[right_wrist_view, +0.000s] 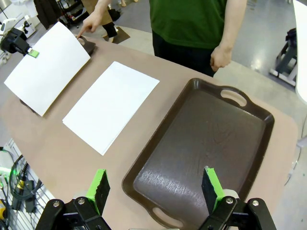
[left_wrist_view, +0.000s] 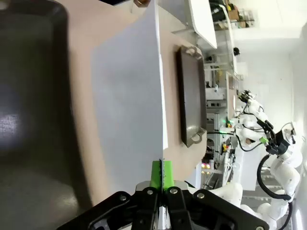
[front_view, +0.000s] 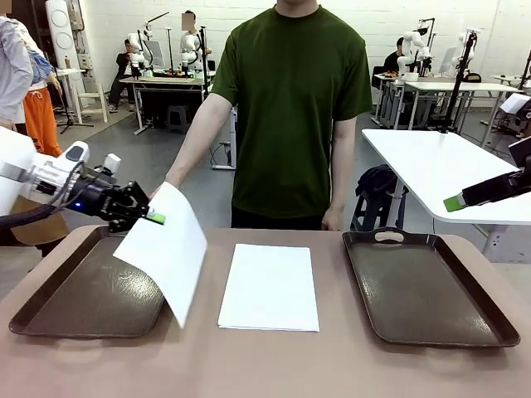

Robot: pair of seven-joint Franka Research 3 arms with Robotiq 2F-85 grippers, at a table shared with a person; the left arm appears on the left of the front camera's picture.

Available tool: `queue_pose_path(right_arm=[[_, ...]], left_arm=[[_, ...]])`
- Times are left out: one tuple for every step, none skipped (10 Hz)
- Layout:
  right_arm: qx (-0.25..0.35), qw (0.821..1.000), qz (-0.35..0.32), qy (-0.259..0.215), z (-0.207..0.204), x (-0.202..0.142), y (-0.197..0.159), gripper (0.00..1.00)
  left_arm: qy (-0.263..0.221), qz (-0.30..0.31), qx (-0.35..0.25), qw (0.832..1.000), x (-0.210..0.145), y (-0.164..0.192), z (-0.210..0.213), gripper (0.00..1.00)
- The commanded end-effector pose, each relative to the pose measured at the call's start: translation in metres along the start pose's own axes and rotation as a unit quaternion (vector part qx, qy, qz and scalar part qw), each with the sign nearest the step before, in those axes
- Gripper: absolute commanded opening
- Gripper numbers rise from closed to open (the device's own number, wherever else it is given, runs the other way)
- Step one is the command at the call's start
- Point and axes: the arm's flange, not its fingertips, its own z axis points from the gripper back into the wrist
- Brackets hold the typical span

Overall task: Sort the A4 documents.
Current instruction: Place the A4 Paper in the designated Handle tray.

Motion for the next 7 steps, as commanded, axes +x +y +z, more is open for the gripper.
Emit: queue_pose_path(right_arm=[[0.008, 1.0, -0.001, -0.008, -0.001, 0.001, -0.002, 1.0], [0.008, 1.0, -0.001, -0.008, -0.001, 0.001, -0.002, 1.0], [0.008, 1.0, -0.001, -0.008, -0.001, 0.001, -0.002, 1.0], [0.008, 1.0, -0.001, -0.008, -0.001, 0.001, -0.002, 1.0], [0.008, 1.0, -0.001, -0.008, -0.001, 0.001, -0.002, 1.0], [0.008, 1.0, -0.001, -0.008, -0.001, 0.001, -0.002, 1.0], [0.008, 1.0, -0.001, -0.008, -0.001, 0.001, -0.002, 1.0]], left_arm=[[-0.001, 0.0, 0.039, 0.999, -0.004, 0.009, 0.018, 0.01], [0.006, 0.007, 0.072, 0.997, 0.001, 0.017, 0.031, 0.01], [-0.003, 0.011, 0.104, 0.995, 0.006, 0.025, 0.041, 0.01], [-0.004, 0.015, 0.131, 0.991, 0.012, 0.033, 0.044, 0.01], [0.004, 0.022, 0.167, 0.986, 0.018, 0.042, 0.044, 0.01], [0.008, 0.03, 0.195, 0.98, 0.024, 0.048, 0.046, 0.01], [0.013, 0.028, 0.209, 0.977, 0.032, 0.053, 0.05, 0.01]])
